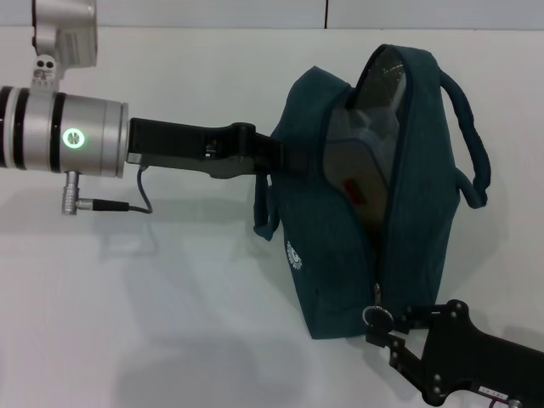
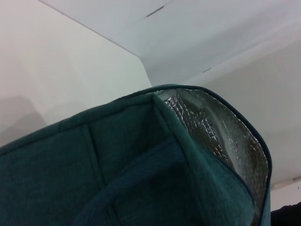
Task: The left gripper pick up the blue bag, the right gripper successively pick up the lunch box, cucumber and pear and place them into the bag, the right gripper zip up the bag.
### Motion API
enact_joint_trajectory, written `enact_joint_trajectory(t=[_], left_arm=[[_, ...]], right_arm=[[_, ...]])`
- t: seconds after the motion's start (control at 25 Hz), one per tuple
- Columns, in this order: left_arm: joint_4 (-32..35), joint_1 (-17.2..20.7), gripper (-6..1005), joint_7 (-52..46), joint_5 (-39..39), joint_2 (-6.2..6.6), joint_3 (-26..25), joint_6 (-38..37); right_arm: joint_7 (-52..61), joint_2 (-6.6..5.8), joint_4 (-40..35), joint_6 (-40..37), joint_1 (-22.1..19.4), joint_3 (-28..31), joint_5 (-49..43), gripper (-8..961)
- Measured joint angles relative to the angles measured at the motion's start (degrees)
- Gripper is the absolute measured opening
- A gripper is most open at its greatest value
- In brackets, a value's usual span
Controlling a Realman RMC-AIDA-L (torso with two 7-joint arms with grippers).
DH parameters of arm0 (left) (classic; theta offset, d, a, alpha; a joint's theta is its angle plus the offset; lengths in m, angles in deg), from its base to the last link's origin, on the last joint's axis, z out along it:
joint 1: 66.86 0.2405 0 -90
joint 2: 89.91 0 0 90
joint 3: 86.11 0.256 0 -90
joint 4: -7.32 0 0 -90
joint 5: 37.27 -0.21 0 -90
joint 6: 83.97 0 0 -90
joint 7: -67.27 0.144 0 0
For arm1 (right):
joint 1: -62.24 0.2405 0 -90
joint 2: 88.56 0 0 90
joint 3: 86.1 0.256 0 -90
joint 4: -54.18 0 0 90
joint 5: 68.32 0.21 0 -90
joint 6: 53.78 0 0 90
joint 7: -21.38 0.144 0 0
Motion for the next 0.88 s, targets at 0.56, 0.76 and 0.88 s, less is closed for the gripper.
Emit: enact_joint_trajectory(t=[0.56,0.76,0.88], left_arm=[[0.0,-0.24,44,0.0,-0.01,-0.26,0.08,-0.08],[0.0,-0.24,46,0.0,0.0,-0.26,0.08,-0.09],[0.02,-0.24,47,0.0,0.0,-0.26,0.09,-0.09]], right_arm=[[-0.28,0.0,0.19,0.2,-0.29,0.06,0.59,138],[-0.3,0.0,0.19,0.18,-0.26,0.06,0.6,139],[-0.31,0.0,0.19,0.21,-0.33,0.06,0.61,139]])
